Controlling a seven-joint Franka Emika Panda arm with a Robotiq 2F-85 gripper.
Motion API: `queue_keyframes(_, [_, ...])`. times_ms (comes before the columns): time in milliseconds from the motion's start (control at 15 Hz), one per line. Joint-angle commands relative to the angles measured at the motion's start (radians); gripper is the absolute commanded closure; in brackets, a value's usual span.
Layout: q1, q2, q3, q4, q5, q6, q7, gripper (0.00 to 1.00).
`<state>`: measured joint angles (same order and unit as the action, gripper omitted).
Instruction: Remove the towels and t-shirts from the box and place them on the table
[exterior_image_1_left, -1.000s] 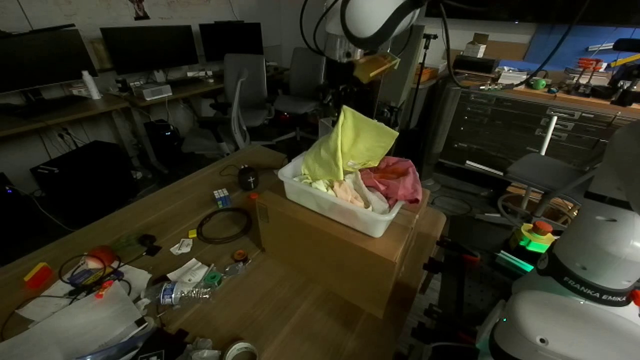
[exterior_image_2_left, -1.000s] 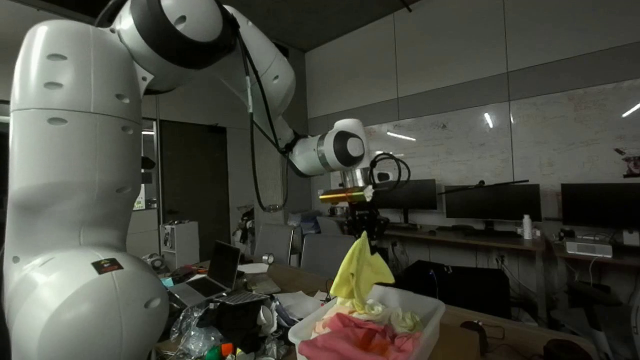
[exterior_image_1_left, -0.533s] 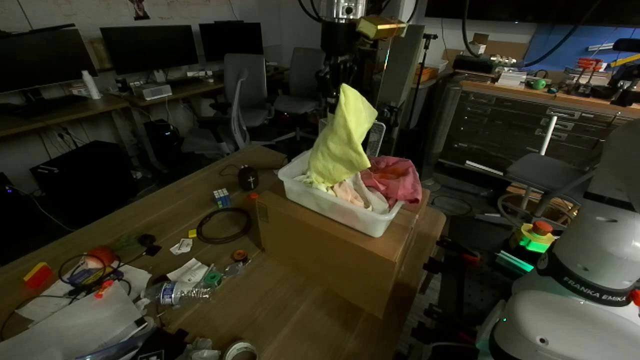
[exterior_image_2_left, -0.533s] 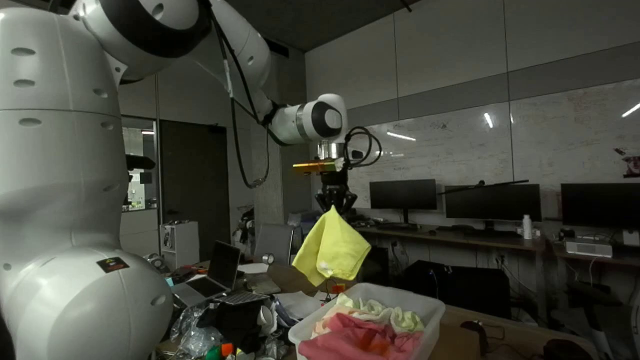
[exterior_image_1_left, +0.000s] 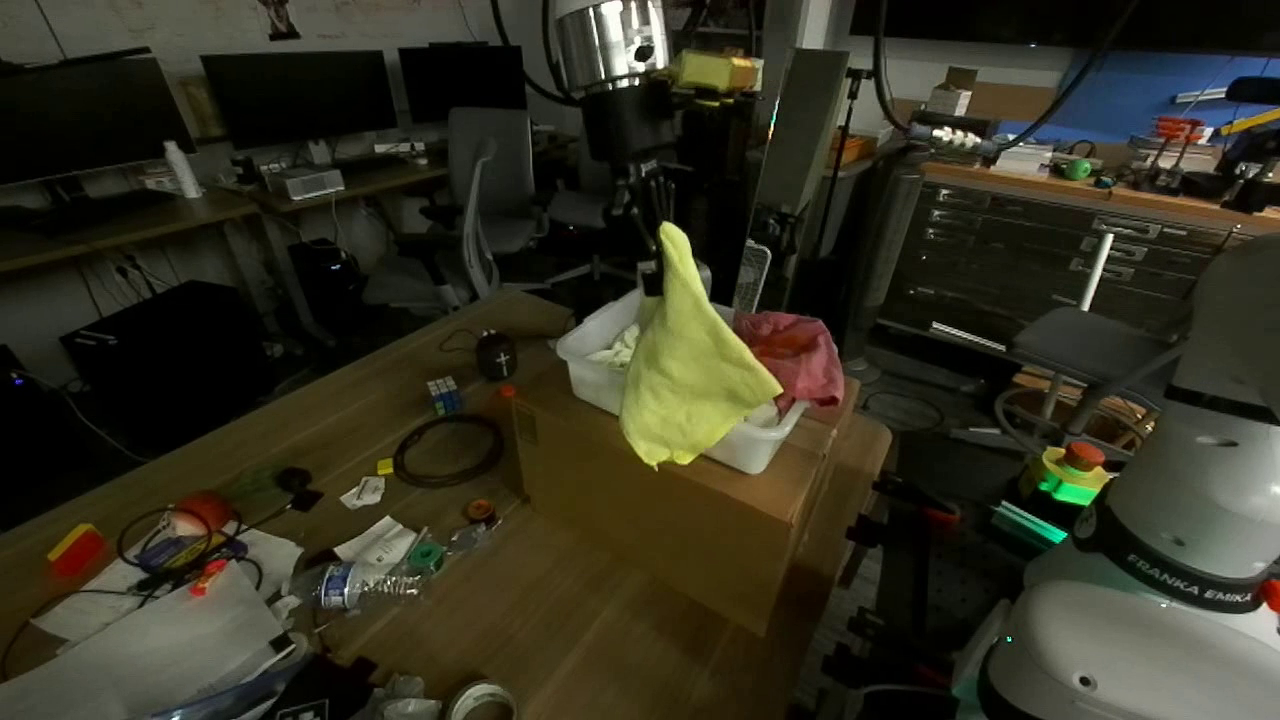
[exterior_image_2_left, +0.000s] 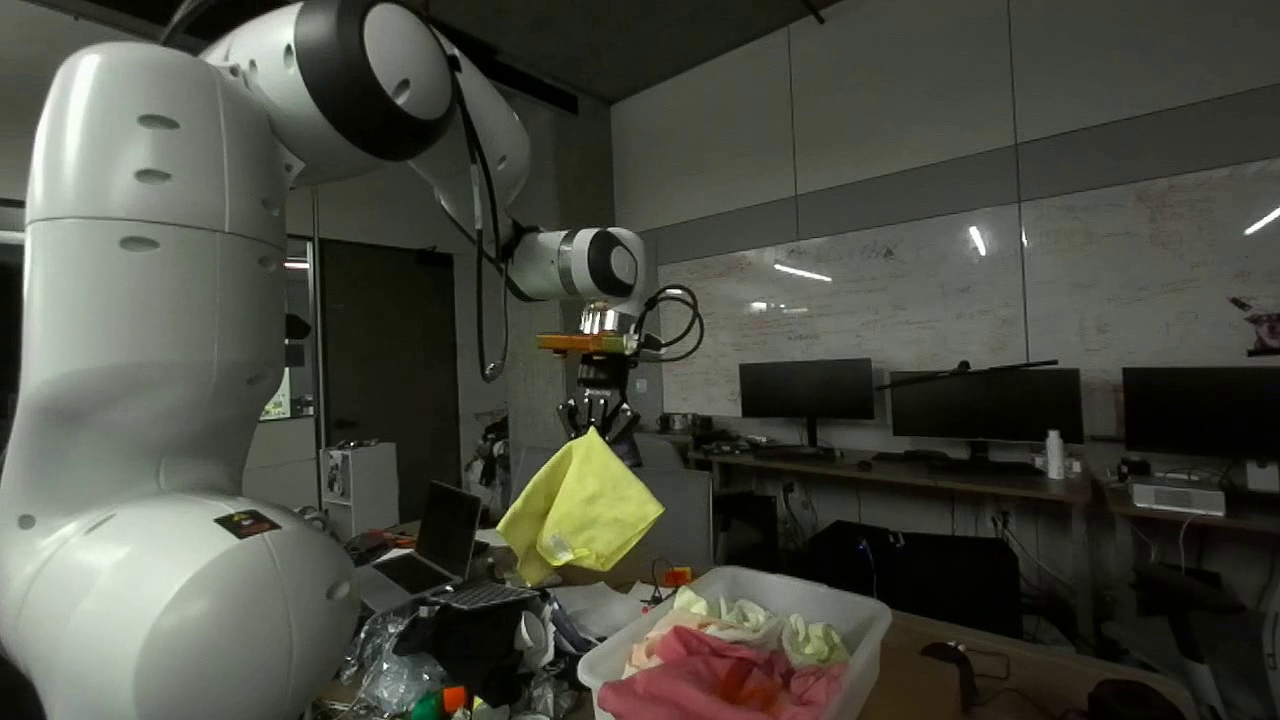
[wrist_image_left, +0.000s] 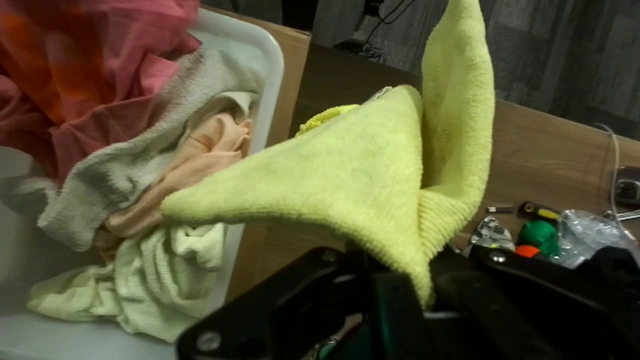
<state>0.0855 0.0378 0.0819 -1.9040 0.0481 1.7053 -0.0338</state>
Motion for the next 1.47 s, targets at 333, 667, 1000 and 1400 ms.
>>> queue_keyframes(333, [0.008,0.137,0.015,0.075,0.132,0.300,-0.011,0.97])
queue_keyframes(667, [0.012,0.166,-0.002,0.048,-0.037,0.360,-0.004,0.45])
queue_keyframes(1000, [0.001,0.175,-0.057,0.022,-0.209,0.322,0.147,0.07])
queue_keyframes(1400, [-0.075,0.226,-0.131,0.038,-0.169,0.091,0.215,0.00])
